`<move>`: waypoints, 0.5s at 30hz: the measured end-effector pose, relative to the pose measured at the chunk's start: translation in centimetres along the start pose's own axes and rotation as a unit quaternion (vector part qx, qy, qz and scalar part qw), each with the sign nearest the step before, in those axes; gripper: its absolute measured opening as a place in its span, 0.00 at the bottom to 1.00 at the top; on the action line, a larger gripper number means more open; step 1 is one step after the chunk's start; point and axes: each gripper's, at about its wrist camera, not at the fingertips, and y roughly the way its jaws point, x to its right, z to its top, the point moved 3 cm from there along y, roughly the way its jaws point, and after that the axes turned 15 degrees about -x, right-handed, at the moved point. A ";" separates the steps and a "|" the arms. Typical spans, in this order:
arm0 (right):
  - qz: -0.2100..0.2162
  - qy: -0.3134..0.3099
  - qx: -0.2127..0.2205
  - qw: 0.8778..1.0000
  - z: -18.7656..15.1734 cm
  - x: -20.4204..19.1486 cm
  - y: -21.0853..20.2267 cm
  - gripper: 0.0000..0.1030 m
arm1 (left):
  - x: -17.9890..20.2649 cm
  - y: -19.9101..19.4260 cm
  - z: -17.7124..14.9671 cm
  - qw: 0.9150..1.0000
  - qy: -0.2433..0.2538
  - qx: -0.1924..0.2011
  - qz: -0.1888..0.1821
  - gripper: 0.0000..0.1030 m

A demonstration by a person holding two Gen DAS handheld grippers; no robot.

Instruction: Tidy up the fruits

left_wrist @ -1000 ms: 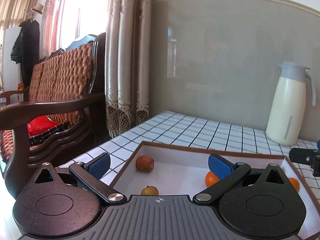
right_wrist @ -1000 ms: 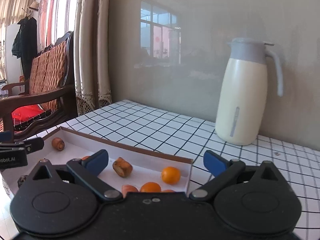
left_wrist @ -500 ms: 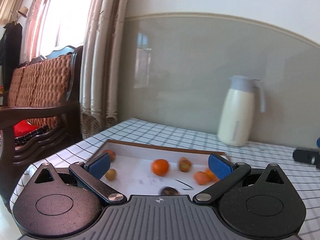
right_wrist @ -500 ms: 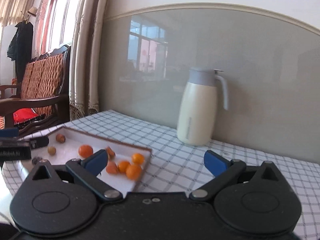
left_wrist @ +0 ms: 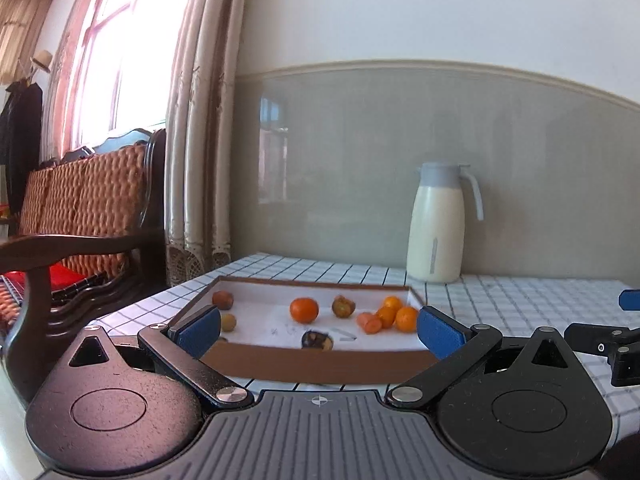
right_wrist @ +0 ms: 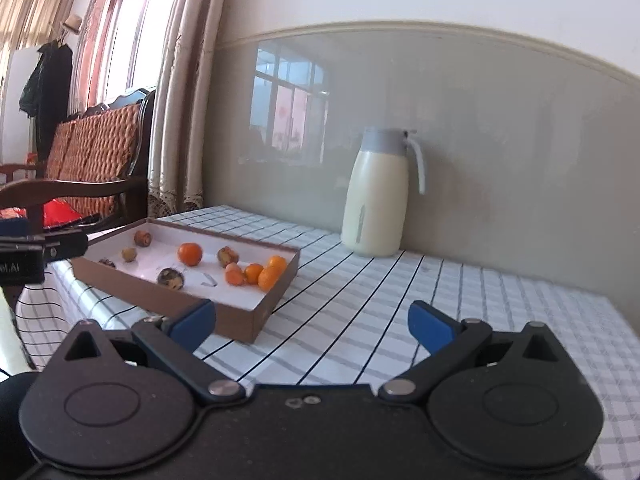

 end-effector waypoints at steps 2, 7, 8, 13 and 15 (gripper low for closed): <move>-0.007 0.004 -0.011 1.000 -0.2 -0.3 0.4 0.94 | -0.4 0.4 -0.8 1.000 -0.009 -0.007 -0.006 1.00; -0.008 0.008 0.001 1.000 -0.3 -0.4 0.3 0.94 | -1.0 1.0 -0.8 0.999 -0.026 -0.016 -0.015 1.00; -0.006 0.013 0.003 1.000 -0.4 -0.2 0.2 0.94 | -1.1 1.1 -0.9 0.999 -0.026 -0.017 -0.015 1.00; -0.006 0.029 0.000 1.000 -0.6 0.7 0.1 0.94 | -0.6 1.0 -1.1 1.000 -0.015 -0.013 -0.014 1.00; -0.007 0.030 -0.001 1.000 -0.6 0.7 0.1 0.94 | -0.5 1.0 -1.1 1.000 -0.013 -0.012 -0.014 1.00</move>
